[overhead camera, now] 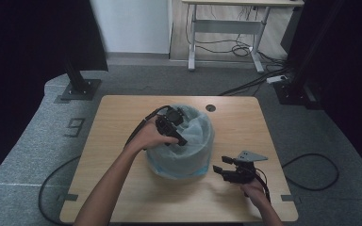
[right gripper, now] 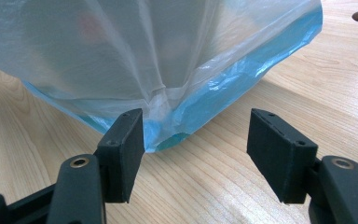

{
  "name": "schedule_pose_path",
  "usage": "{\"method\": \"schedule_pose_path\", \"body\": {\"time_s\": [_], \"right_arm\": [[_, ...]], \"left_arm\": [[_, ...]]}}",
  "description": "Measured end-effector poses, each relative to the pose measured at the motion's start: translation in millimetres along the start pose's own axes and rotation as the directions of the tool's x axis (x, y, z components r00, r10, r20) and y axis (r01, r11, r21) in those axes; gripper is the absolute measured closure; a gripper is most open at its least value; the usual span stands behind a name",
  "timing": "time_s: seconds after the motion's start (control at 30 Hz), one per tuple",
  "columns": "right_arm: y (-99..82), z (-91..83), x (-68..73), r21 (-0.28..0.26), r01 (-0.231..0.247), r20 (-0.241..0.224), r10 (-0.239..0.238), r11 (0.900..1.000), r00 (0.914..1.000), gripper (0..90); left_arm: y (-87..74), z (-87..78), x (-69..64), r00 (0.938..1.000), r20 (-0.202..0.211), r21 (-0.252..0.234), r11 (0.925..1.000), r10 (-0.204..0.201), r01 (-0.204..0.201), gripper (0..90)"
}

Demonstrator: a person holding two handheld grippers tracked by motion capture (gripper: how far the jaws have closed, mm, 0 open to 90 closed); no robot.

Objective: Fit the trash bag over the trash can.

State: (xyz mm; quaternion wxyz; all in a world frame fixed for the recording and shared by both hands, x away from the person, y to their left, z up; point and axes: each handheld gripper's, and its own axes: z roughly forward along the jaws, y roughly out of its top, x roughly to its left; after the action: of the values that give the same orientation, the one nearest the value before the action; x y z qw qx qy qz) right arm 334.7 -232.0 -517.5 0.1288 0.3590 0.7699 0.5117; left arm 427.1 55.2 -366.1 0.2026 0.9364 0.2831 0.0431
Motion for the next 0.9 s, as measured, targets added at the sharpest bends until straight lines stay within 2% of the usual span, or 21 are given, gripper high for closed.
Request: {"method": "schedule_pose_path", "body": {"time_s": [0.07, 0.17, 0.4, 0.5, 0.6, 0.9], "right_arm": [[0.2, -0.6, -0.4, -0.002, -0.001, 0.001, 0.001, 1.0, 1.0, 35.5], [0.0, -1.4, -1.6, -0.003, -0.005, 0.004, 0.005, 1.0, 1.0, 35.5], [0.3, -2.0, -1.9, -0.002, -0.003, 0.005, 0.003, 1.0, 1.0, 35.4], [0.1, -1.5, -1.9, 0.0, -0.004, 0.006, 0.004, 1.0, 1.0, 35.4], [0.2, -0.8, -1.4, 0.002, -0.004, 0.004, 0.004, 1.0, 1.0, 35.4], [-1.3, 1.1, -1.0, 0.009, -0.005, 0.005, 0.005, 0.9999, 1.0, 35.3]], "left_arm": [[-3.5, -8.7, 0.7, 1.0, 0.004, -0.043, 0.9991, -0.006, 0.006, 31.0], [-12.2, -27.6, 2.6, 0.9999, 0.007, -0.109, 0.9939, -0.013, 0.014, 31.1], [-40.0, -59.7, 4.0, 0.9998, -0.004, -0.187, 0.9822, -0.022, 0.021, 31.4], [-52.9, -65.8, 4.6, 0.9996, -0.004, -0.191, 0.9812, -0.027, 0.025, 31.4], [-62.1, -64.4, 4.6, 0.9997, -0.004, -0.18, 0.9834, -0.025, 0.023, 31.4], [-64.7, -48.8, 2.9, 0.9998, -0.001, -0.151, 0.9884, -0.018, 0.018, 31.1]]}}
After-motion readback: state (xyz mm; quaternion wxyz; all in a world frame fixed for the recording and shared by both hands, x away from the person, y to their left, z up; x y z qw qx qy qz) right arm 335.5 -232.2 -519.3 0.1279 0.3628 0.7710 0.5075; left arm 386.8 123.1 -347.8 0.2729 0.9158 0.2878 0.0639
